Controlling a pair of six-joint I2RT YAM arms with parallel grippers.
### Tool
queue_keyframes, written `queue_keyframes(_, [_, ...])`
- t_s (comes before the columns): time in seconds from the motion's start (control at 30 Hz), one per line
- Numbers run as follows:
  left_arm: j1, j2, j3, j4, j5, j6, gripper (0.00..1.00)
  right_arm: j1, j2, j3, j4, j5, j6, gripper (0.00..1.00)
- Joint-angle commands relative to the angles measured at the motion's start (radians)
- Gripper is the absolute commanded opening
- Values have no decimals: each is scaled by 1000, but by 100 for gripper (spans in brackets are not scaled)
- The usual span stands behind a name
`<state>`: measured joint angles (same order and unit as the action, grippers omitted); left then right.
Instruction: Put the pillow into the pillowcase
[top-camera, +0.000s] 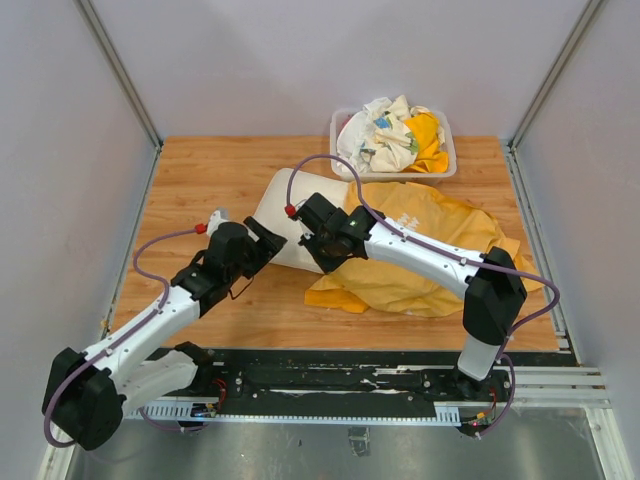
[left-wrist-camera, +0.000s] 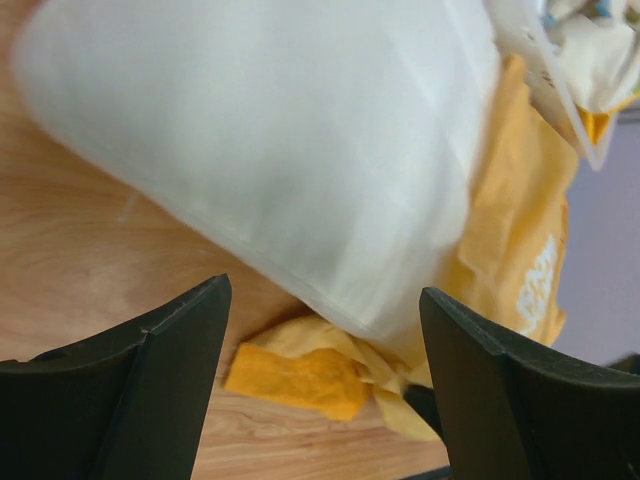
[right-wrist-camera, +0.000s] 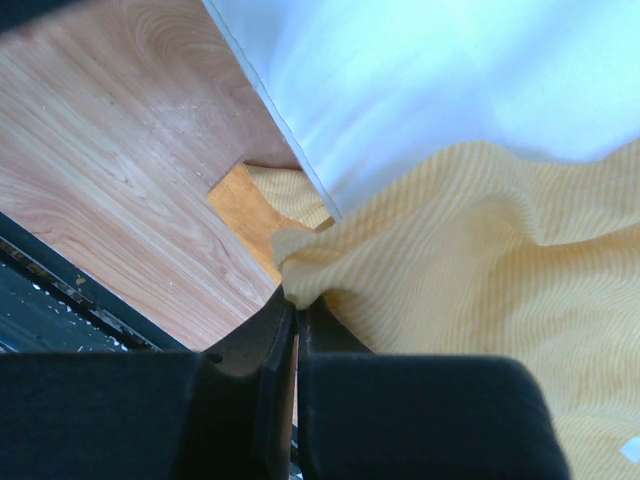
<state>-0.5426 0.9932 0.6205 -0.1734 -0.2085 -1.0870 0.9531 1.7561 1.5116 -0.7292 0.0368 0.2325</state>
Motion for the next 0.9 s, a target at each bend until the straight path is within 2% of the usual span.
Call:
queue_keyframes(0.0, [93, -30, -80, -85, -41, -14, 82, -4, -27, 10, 23, 1, 10, 1])
queue_keyframes(0.17, [141, -14, -206, 43, 64, -51, 91, -3, -30, 23, 19, -2, 10, 1])
queue_keyframes(0.23, [141, 3, -237, 101, 65, -74, 92, -3, -28, 28, 17, -1, 8, 1])
queue_keyframes(0.3, [143, 20, -258, 164, 55, -91, 99, -4, -27, 31, 17, -3, 8, 1])
queue_keyframes(0.57, [164, 97, -317, 502, 54, -107, 99, -3, -11, 40, 8, -12, 12, 1])
queue_keyframes(0.87, [165, 372, -286, 783, 106, -131, 99, -1, -3, 57, -4, -11, 12, 1])
